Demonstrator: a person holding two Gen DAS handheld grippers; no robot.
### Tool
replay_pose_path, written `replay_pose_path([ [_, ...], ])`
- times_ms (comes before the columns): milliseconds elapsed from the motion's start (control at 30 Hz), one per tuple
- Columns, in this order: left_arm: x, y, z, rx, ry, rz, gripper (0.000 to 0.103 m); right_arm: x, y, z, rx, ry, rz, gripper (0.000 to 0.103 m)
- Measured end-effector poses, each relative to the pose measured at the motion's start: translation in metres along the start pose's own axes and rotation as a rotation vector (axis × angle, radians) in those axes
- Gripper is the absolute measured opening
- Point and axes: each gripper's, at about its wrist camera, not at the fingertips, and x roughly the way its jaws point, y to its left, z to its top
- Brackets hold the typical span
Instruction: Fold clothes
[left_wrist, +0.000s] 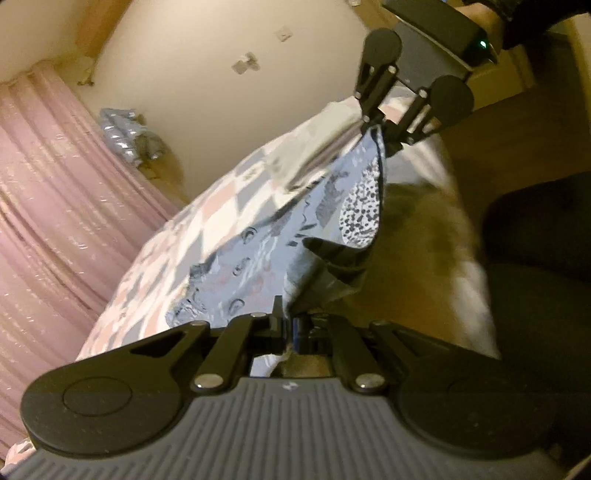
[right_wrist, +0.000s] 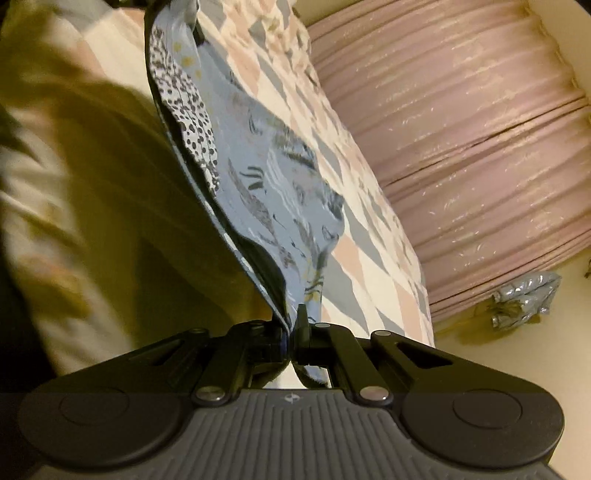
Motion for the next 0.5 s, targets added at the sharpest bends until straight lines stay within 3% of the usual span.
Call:
replay_pose_path([
  [233,-0.045,-0.028,-0.005,-0.012,0.021,-0.139,0.002,-0.091,0.028,0.01,0.032,0.025,0.077,0.0],
  [500,-0.047,-0.02,-0.015,-0.109,0.023,-0.174,0.002,-0.096,0.028,0.024,0.03,0.069,0.146,0.0],
])
